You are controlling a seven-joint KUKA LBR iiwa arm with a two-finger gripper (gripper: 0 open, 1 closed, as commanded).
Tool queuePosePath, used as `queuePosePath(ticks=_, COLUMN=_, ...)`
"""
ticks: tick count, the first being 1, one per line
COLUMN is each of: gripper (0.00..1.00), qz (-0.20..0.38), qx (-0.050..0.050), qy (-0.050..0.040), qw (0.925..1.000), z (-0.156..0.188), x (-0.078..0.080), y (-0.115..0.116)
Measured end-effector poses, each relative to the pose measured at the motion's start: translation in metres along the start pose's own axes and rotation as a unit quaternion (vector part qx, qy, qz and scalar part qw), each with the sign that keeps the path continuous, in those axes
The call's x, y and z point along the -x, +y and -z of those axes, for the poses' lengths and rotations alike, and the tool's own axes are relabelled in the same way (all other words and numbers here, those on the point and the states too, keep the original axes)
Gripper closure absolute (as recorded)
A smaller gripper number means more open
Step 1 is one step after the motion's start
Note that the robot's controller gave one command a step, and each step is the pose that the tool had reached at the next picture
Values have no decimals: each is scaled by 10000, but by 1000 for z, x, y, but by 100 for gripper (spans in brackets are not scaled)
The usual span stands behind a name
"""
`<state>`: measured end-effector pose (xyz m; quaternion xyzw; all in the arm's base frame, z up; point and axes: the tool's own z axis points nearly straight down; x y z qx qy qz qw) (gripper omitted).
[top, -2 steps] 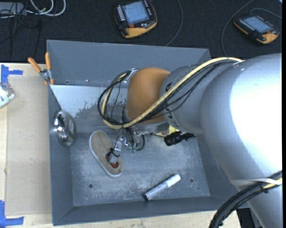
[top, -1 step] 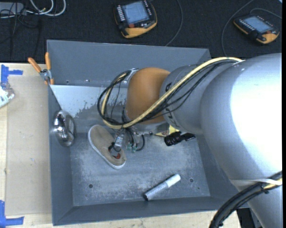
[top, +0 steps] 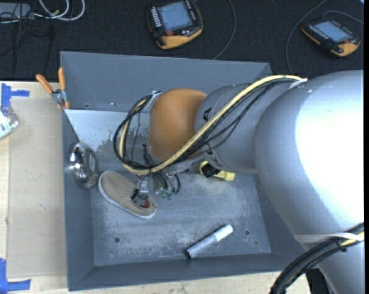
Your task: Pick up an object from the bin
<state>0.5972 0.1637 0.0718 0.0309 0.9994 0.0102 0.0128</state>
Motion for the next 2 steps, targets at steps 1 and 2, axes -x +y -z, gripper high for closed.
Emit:
queuePosePath(ticks=1, gripper=100, qz=-754, qx=-21, qy=16, qw=9971, z=46, x=-1, y=20)
queuePosePath(ticks=2, gripper=100, qz=-892, qx=-9, qy=5, qw=9960, z=122, x=-46, y=39)
